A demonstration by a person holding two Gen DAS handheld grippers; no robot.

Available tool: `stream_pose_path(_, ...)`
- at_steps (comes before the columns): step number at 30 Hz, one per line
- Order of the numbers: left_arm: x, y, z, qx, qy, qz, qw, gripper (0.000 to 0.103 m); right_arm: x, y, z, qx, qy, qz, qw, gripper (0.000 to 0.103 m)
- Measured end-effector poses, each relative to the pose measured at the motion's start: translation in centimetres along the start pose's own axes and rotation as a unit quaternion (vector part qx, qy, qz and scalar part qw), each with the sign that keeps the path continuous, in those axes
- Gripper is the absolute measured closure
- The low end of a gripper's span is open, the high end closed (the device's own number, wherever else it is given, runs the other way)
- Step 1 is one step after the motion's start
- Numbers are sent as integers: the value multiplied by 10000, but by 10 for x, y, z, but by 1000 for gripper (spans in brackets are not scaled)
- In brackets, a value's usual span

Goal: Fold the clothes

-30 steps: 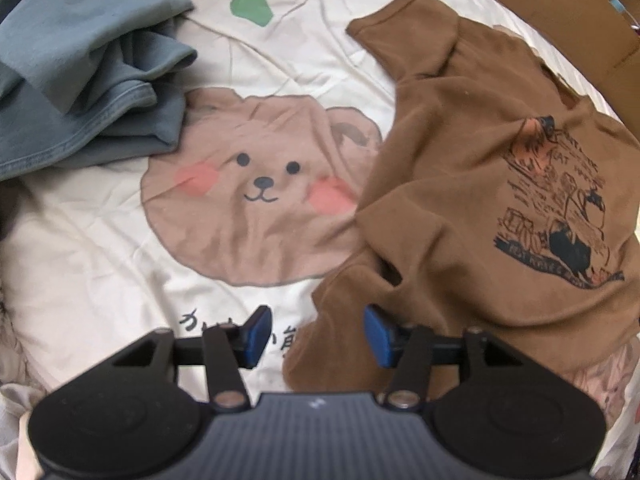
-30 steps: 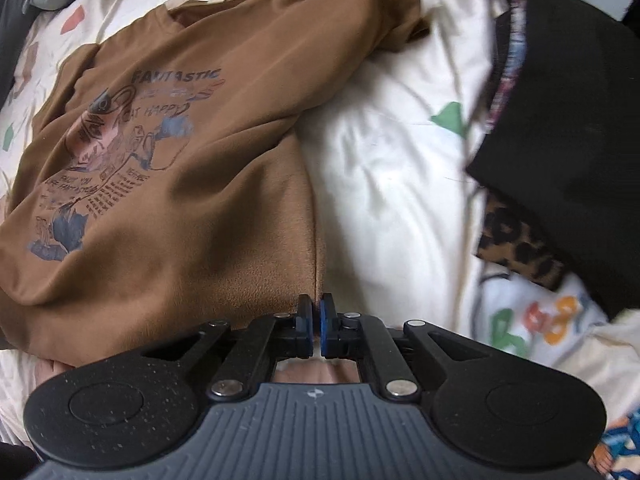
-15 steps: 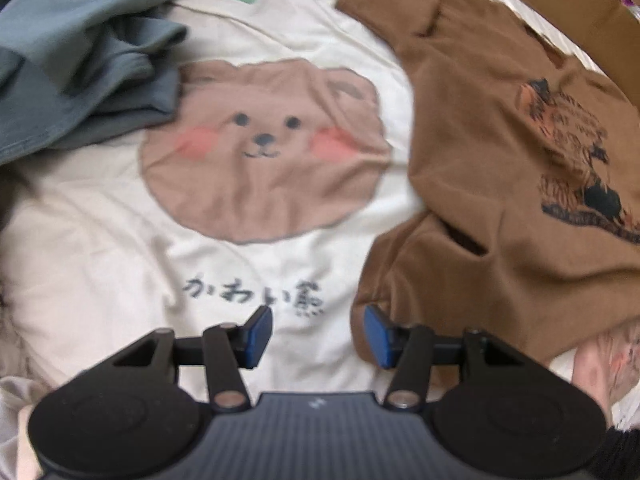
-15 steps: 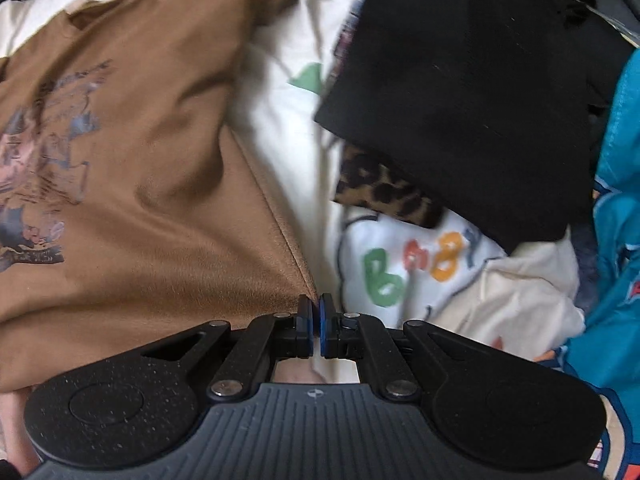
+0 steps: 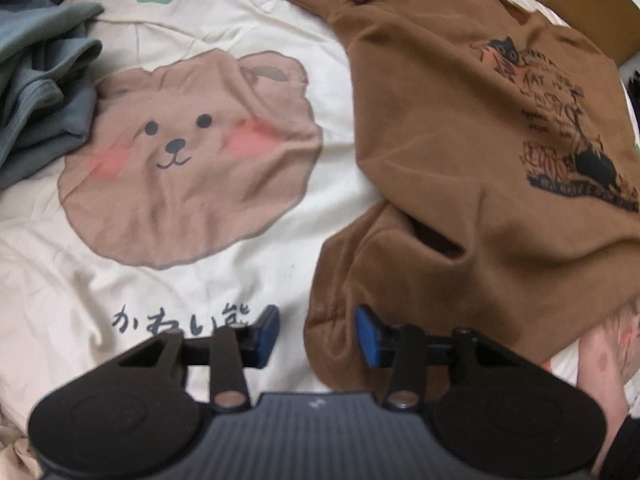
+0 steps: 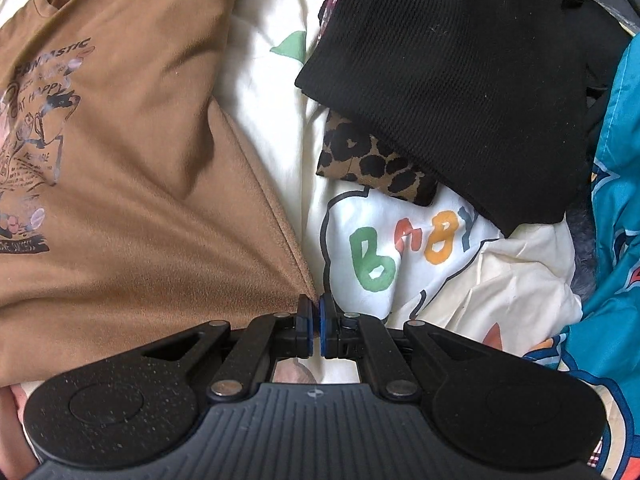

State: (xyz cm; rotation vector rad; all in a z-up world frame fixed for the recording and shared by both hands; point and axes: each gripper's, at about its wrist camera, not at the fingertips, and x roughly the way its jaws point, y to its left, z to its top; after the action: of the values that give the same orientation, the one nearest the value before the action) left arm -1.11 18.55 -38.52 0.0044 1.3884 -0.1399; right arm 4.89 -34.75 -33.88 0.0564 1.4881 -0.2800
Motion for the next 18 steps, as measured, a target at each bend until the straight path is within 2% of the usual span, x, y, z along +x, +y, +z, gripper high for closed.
stream_pose_path(1,-2,1,1,0,-36,-14,10000,82,0,0,0,-5,2,5,10000,102)
stream_pose_path(7,-1,10,-2,78,47,-38,10000,81,0,1,-1,-15,19,-1,10000,102)
stream_pose_path(9,2,12,-4,6,81,-122,9999,76,1,2,-1,4,25,-14,10000,102)
stream_pose_path(11,4,11,-6,-28,99,-210,9997,67,3,3,-1,20,23,-12,10000,102)
stream_pose_path(18,17,5,-8,-24,230,-247,9994,63,4,4,-2,91,60,19,9999,102)
